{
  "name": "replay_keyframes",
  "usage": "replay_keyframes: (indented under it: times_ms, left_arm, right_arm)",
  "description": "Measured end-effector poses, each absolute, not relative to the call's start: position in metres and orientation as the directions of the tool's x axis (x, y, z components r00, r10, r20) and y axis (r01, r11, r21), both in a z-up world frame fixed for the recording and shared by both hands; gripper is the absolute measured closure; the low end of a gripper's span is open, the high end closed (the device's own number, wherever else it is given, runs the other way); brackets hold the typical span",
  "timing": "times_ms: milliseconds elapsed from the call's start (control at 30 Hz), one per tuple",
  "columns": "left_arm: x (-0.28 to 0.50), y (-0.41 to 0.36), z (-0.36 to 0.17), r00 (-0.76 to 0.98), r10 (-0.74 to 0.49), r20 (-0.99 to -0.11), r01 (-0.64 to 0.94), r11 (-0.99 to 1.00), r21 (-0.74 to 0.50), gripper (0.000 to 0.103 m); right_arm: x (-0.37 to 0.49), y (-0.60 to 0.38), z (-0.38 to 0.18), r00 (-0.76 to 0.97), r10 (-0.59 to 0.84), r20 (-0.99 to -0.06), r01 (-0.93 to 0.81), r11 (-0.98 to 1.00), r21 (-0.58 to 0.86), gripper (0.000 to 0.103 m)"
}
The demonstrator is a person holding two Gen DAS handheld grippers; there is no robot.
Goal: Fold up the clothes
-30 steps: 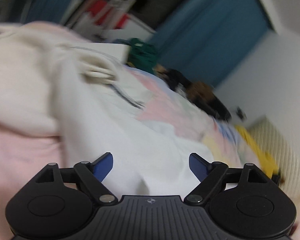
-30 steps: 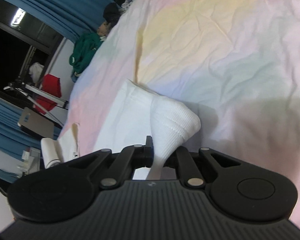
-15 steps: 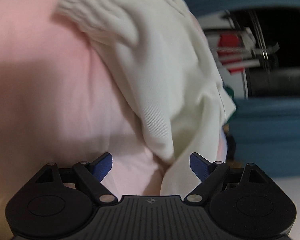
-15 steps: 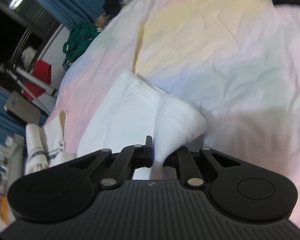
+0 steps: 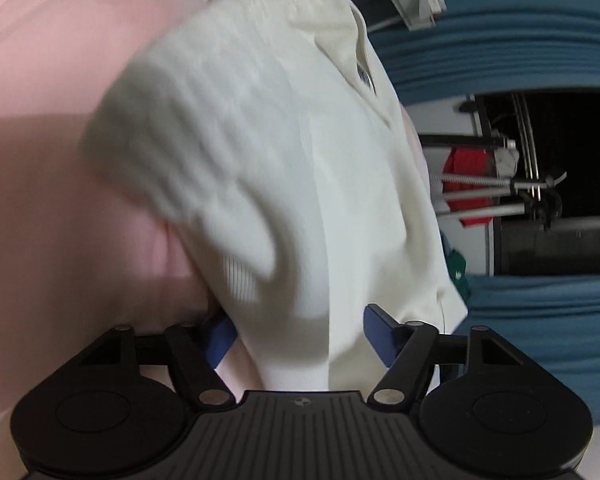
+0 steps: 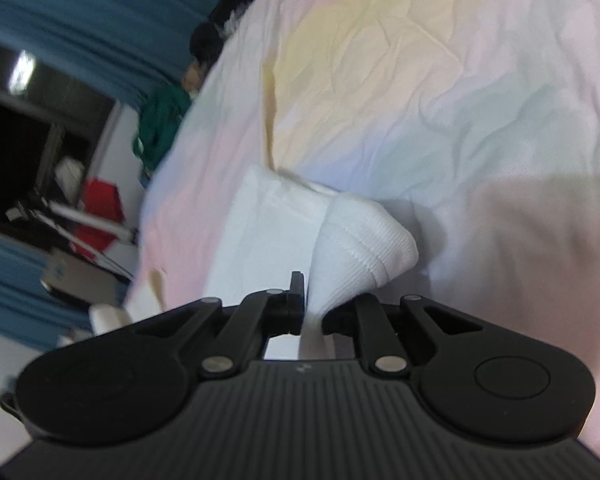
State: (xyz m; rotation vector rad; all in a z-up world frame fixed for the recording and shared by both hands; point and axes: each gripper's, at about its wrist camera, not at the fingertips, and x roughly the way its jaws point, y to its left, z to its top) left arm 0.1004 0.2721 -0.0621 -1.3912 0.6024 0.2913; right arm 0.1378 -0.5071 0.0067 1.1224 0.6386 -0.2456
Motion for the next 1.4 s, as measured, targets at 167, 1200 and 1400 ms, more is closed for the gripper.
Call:
replay_keyframes:
  times_ms: [167,1200,1400]
  left_arm:
    - [0.095,0.295,-0.061,0.795,-0.126,-0.593,-0.571,0.175,-0.802,0.091]
    - [0.000,0.387,0.050,0.800,-0.039,-0.598,-0.543,0.376,-0.751,0.096]
    - [0.004,0.395,0.021,0.729,-0.073,-0.681,-0.606,0.394,-0.691,0.095]
  right_arm:
    - [0.136,-0.515,-0.001,0.826,0.132,-0.548,0.480,0.345,0.806,0.093]
    - [0.114,-0.555,0.029,0.871,-0.158,-0.466,0.479,0.487,0.730,0.096]
    - [0.111,-0.560,-0.005,0.686,-0.102,-0.720,0.691,0.401,0.601,0.095]
